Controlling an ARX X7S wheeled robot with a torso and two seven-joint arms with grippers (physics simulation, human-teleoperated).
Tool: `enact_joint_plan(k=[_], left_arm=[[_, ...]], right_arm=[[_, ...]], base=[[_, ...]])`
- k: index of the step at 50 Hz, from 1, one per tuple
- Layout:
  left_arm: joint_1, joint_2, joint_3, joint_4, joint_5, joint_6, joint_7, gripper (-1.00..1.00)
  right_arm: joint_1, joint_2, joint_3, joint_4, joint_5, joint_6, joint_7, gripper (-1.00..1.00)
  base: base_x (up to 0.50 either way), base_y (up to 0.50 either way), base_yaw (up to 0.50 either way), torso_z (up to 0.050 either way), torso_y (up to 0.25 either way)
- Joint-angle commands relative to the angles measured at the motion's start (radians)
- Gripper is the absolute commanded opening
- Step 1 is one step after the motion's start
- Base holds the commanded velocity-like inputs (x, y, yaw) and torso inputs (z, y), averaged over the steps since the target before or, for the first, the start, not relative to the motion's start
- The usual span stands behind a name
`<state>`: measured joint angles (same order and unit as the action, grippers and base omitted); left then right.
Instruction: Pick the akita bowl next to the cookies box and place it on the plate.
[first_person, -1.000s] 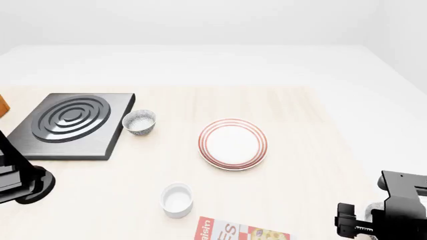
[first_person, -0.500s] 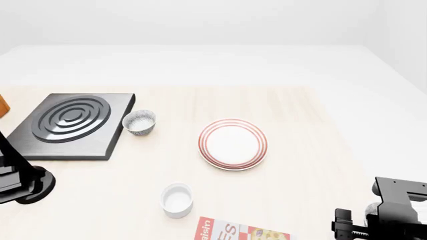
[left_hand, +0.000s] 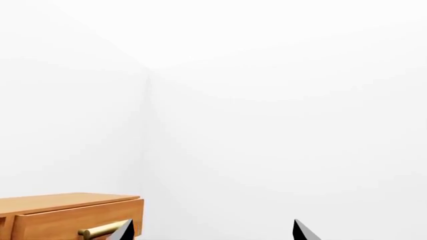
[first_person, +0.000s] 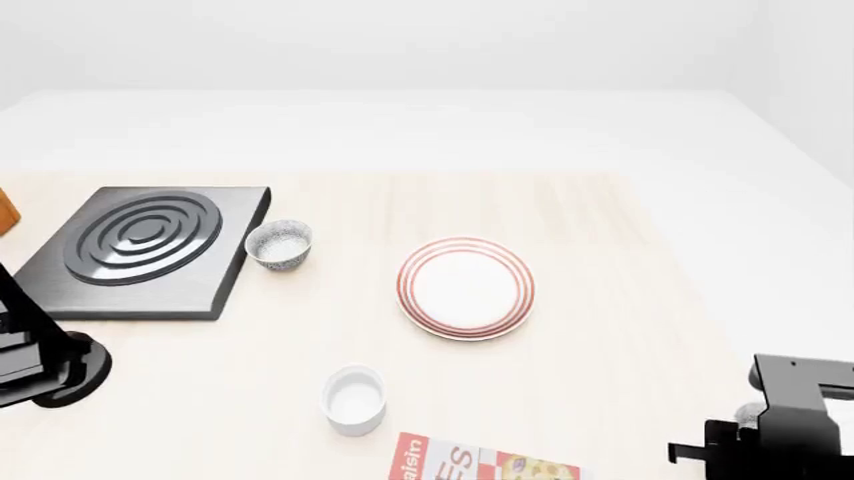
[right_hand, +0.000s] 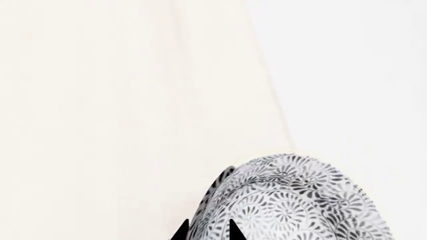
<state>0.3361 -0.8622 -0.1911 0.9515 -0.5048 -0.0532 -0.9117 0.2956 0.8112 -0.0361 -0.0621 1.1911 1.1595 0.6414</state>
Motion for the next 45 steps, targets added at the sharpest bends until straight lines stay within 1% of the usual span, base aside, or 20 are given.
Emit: enact_joint_plan(k=[1,8,12,13,22,26,30,33,41,45], left_arm=[[0.001,0.0,0.002,0.0,0.001,0.0,-0.001,1.0],[0.001,-0.001,0.003,0.001,0.0,0.001,-0.001,1.0],[0.006,0.0,-0.001,0.0,0.0,0.004,-0.001,1.0],[0.004,-0.001,0.001,0.002,0.0,0.002,-0.002,1.0],[-0.001,-0.003,0.001,-0.003,-0.005,0.002,-0.002,1.0],[-0.006,-0.001,0.011,-0.006,0.0,0.0,-0.001,1.0],[-0.008,-0.006,0.005,0.001,-0.005,-0.005,-0.005,1.0],[-0.007,-0.003,0.007,-0.007,-0.005,0.002,-0.001,1.0],[-0.001,-0.005,-0.003,-0.004,-0.009,0.003,-0.003,1.0],[-0.001,-0.005,-0.003,-0.004,-0.009,0.004,-0.003,1.0]], right_arm=[[-0.019,0.003,0.012,-0.071,0.079,-0.071,-0.068,-1.0],[0.085,0.024,0.013,-0.127,0.116,-0.038,-0.062,-1.0],[0.164,0.009,0.012,-0.139,0.128,-0.035,-0.046,-1.0],[0.211,0.0,-0.011,-0.129,0.137,-0.005,-0.029,-1.0],[0.373,-0.045,-0.114,-0.124,0.084,0.034,-0.041,-1.0],[0.478,-0.082,-0.173,-0.112,0.054,0.05,-0.068,-1.0],[0.607,-0.144,-0.268,-0.109,0.0,0.069,-0.109,-1.0],[0.679,-0.188,-0.313,-0.088,-0.028,0.071,-0.131,-1.0],[0.819,-0.295,-0.399,0.008,-0.093,0.047,-0.203,-1.0],[0.851,-0.326,-0.448,0.017,-0.128,0.027,-0.238,-1.0]], base=[[0.0,0.0,0.0,0.0,0.0],[0.0,0.0,0.0,0.0,0.0],[0.0,0.0,0.0,0.0,0.0],[0.0,0.0,0.0,0.0,0.0],[0.0,0.0,0.0,0.0,0.0],[0.0,0.0,0.0,0.0,0.0],[0.0,0.0,0.0,0.0,0.0],[0.0,0.0,0.0,0.0,0.0],[0.0,0.0,0.0,0.0,0.0],[0.0,0.0,0.0,0.0,0.0]])
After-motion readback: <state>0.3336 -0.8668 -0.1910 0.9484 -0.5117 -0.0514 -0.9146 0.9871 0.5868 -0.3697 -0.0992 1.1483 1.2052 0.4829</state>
